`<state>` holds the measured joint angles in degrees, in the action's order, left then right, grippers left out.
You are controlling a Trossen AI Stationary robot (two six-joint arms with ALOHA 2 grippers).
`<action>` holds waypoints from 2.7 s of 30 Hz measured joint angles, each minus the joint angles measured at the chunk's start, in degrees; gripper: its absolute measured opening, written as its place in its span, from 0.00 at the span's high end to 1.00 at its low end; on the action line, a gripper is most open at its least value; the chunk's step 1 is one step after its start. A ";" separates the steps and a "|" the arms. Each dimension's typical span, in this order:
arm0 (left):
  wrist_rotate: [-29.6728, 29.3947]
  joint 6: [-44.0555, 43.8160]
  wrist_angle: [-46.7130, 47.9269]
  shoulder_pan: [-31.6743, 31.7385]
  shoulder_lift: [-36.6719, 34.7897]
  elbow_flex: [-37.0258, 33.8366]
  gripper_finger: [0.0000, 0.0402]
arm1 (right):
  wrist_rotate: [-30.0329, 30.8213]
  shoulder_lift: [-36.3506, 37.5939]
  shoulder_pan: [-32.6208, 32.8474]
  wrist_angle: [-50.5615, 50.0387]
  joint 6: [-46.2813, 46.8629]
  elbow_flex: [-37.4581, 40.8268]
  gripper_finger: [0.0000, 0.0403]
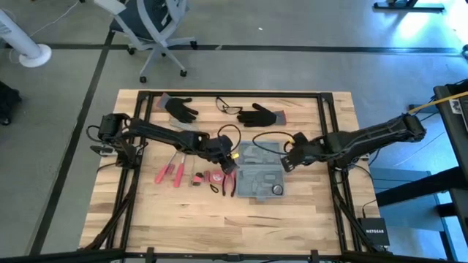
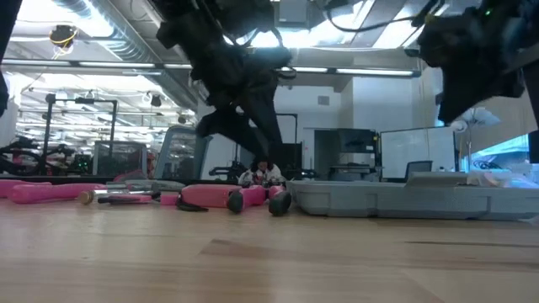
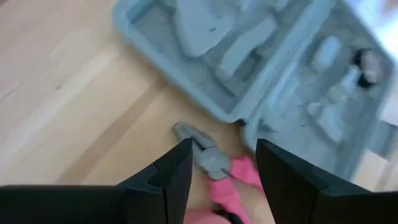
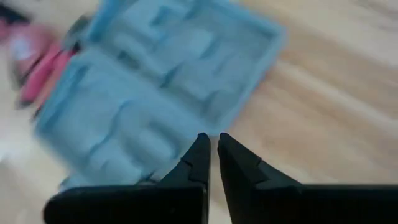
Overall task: Prefit tool cases
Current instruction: Put the orange pliers into the gray prefit tool case
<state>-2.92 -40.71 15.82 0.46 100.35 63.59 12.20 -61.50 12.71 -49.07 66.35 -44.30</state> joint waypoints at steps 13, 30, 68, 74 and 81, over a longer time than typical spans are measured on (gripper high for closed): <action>-6.21 9.58 8.16 -0.08 -4.52 -0.29 0.99 | -11.68 -12.11 -1.68 8.48 -20.82 0.03 1.00; -7.47 16.57 -5.82 4.14 8.16 -0.48 1.00 | -10.57 -23.19 -5.92 14.53 -35.22 -0.04 1.00; -6.47 32.03 -11.81 8.93 -2.38 4.02 1.00 | 0.80 -11.57 11.57 6.79 17.29 -0.38 1.00; -7.04 23.99 -20.84 -3.28 3.01 3.32 1.00 | -6.22 -12.17 0.64 13.42 1.46 1.58 1.00; -14.12 7.14 -30.62 -12.74 11.94 3.39 1.00 | -12.81 -15.56 -9.93 16.47 -15.43 1.82 1.00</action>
<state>-17.04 -33.56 -14.80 -12.28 112.29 66.98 -0.61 -77.06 2.78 -32.61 50.93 -42.48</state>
